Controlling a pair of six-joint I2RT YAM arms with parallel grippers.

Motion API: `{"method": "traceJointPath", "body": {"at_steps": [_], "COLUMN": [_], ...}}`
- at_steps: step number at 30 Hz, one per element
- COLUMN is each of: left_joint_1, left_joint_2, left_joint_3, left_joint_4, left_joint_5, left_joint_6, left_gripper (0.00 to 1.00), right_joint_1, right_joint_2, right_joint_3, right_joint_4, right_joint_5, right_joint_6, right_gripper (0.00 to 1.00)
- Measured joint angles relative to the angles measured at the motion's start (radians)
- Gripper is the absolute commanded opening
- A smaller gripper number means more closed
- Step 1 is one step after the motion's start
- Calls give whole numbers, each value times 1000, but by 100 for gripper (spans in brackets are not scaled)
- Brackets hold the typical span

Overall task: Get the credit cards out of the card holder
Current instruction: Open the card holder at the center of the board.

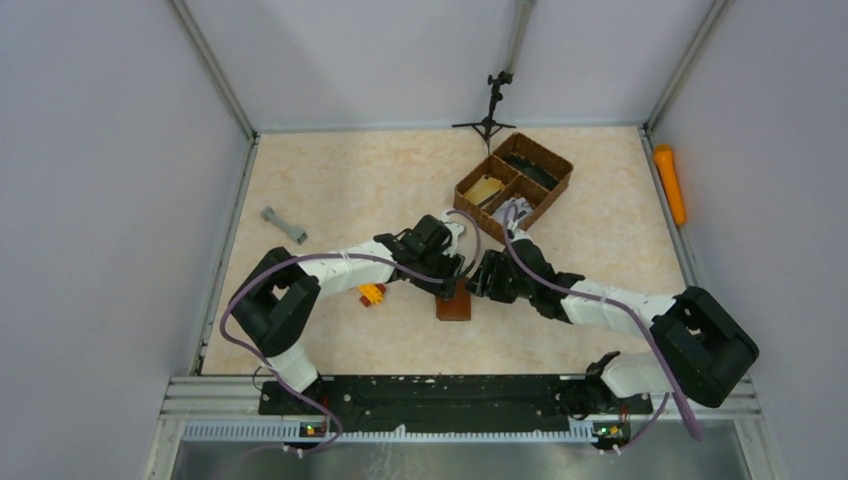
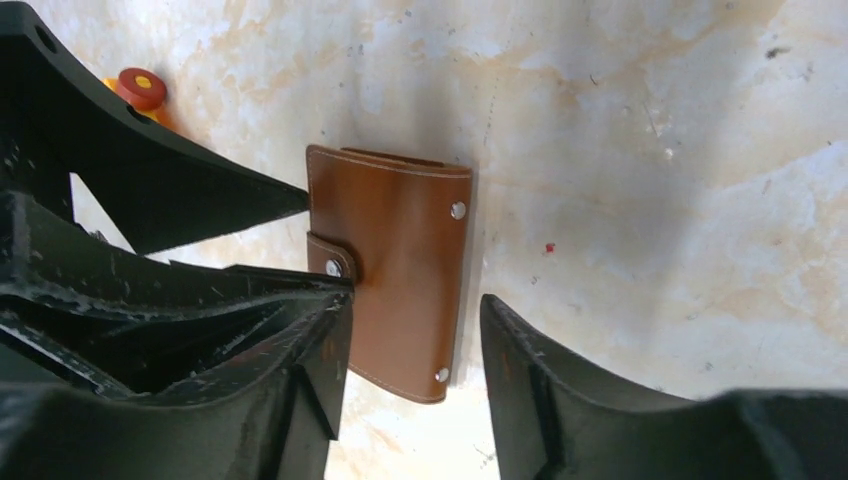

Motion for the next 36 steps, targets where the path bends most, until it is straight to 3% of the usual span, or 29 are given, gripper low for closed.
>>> {"method": "traceJointPath", "body": {"at_steps": [4,10,13,15,19,23,29,33,36], "left_joint_1": [0,-2,-5,-5,-3,10,66,137,186], "left_joint_2": [0,7,23,39,62,68,64,33,11], "left_joint_3": [0,3,15,27,61,77,38,-45,-101], "left_joint_4": [-1,-16,-32,-42,-48,-52,3,79,113], "left_joint_5": [24,31,24,24,27,37,142,267,340], "left_joint_6": [-3,-13,-22,-29,-44,-52,-72,-103,-129], "left_gripper": [62,58,50,38,22,16,19,38,44], "right_joint_1": [0,0,0,0,0,-1,-6,-22,-27], "right_joint_2": [-28,-16,15,38,63,56,3,-48,-67], "right_joint_3": [-39,-84,-84,-84,-86,-98,-133,-150,-150], "right_joint_4": [14,37,83,117,166,178,166,142,121], "right_joint_5": [0,-31,-59,-78,-104,-104,-90,-79,-71], "right_joint_6": [-1,5,14,24,42,58,61,64,56], "right_gripper": [60,57,55,55,55,55,59,61,61]}}
